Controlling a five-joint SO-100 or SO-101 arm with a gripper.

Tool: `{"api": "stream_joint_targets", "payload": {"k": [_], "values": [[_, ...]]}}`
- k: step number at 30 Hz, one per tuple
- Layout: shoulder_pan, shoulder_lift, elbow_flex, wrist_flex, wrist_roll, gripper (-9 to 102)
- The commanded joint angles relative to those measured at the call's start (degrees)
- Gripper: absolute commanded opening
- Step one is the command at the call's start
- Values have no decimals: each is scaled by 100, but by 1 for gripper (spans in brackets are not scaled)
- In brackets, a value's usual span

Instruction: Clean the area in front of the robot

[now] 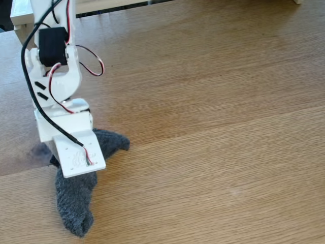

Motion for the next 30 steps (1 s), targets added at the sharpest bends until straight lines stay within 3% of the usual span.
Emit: {"api": "stream_joint_targets", "payload": {"k": [1, 5, 10, 17, 26, 28, 30], "values": [[-97, 2584, -158, 1591, 510, 0], [439, 3551, 624, 2953, 826, 0], [1608, 4711, 2795, 2918, 466, 0], [2962, 5950, 6750, 932, -448, 0], [3445, 6574, 10292, -2109, -1441, 0], [3524, 6706, 10521, -2329, -1450, 20], [3577, 6820, 10573, -2522, -1389, 29]]}}
